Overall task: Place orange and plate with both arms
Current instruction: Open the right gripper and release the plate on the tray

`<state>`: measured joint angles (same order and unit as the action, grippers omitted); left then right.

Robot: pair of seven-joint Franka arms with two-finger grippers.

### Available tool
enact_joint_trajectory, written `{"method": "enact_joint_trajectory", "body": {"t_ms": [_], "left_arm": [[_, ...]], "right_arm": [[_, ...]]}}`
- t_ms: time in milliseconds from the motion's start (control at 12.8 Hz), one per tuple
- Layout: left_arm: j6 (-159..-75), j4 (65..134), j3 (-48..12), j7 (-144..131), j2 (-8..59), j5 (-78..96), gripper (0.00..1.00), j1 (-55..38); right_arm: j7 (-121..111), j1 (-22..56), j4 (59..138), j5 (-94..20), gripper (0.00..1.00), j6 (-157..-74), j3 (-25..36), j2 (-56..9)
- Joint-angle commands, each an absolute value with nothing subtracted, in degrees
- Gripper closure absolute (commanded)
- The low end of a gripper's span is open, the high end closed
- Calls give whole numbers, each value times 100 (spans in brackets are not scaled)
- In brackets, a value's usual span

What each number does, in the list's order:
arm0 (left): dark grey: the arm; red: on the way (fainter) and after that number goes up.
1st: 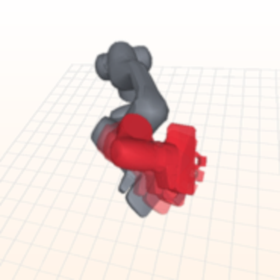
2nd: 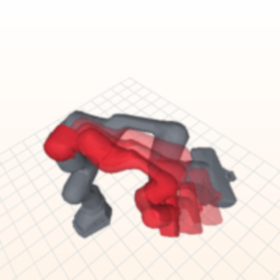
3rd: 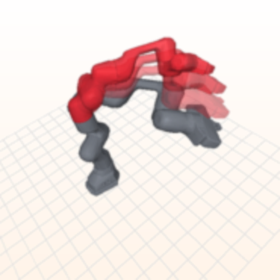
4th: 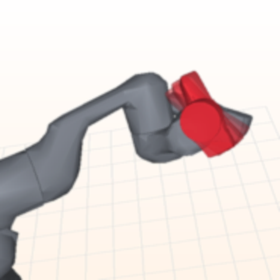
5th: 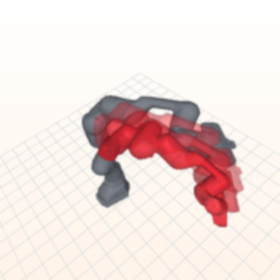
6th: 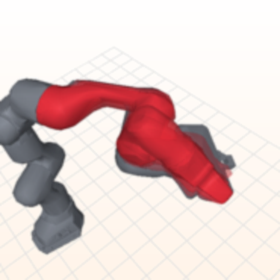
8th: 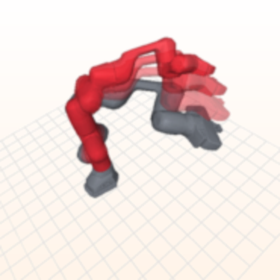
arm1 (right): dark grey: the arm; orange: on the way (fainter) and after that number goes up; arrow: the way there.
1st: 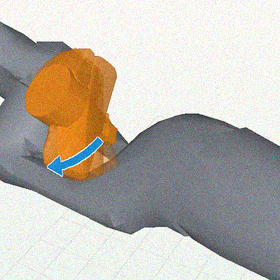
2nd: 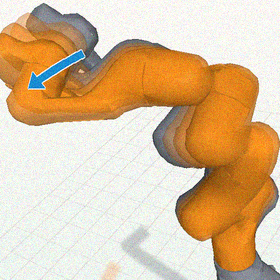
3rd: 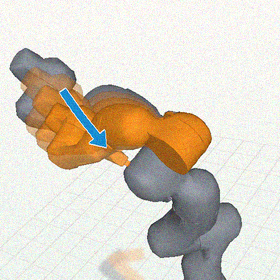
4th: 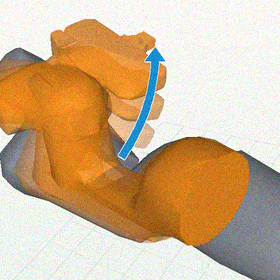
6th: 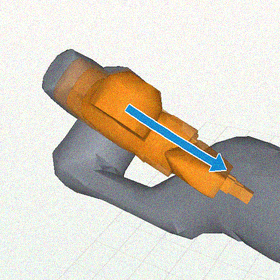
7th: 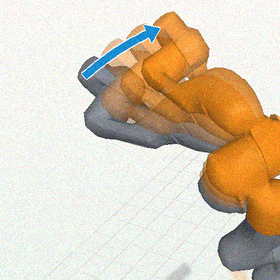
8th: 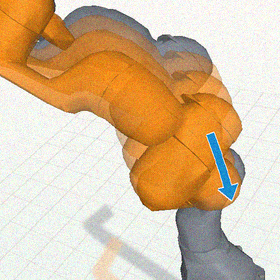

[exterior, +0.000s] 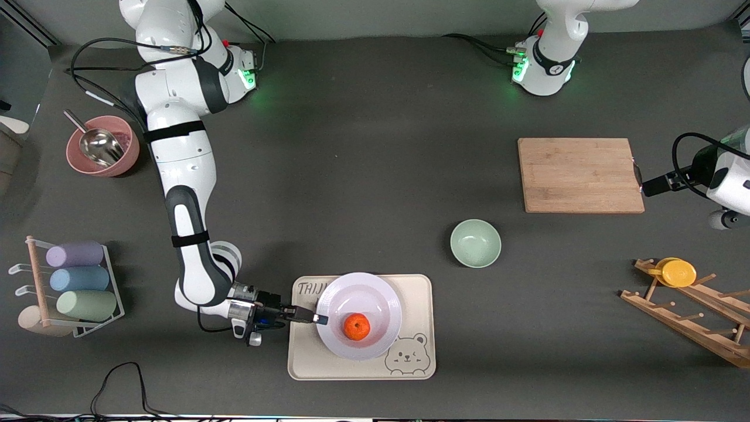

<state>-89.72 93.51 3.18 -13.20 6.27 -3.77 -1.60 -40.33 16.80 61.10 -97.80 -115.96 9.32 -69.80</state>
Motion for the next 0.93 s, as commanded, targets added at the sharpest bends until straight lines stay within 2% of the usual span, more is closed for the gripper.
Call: {"method": "enact_joint_trajectory", "body": {"t_ms": [0, 311, 545, 701, 779, 857], "left_arm": [[-8868, 9255, 316, -1213, 633, -369, 0, -149], [-8868, 9255, 316, -1248, 607, -360, 0, -141], [-8868, 9255, 316, -1318, 510, -343, 0, -132], [-8719, 9264, 299, -1336, 326, -343, 0, -149], [-8719, 9290, 290, -1397, 238, -343, 0, -176], [-8762, 9299, 273, -1589, 194, -343, 0, -211]], "right_arm": [[-4052, 1661, 5897, -9677, 59, -11646, 940, -7102], [-4043, 1635, 5906, -9476, 58, -11646, 958, -7040], [-3921, 1495, 6098, -8722, 54, -11637, 958, -6813], [-3457, 1407, 6406, -7958, 51, -11619, 1063, -6366], [-3115, 1389, 6494, -7510, 45, -11558, 1133, -6154], [-2946, 1319, 6634, -7053, 32, -11471, 1151, -5935]]}}
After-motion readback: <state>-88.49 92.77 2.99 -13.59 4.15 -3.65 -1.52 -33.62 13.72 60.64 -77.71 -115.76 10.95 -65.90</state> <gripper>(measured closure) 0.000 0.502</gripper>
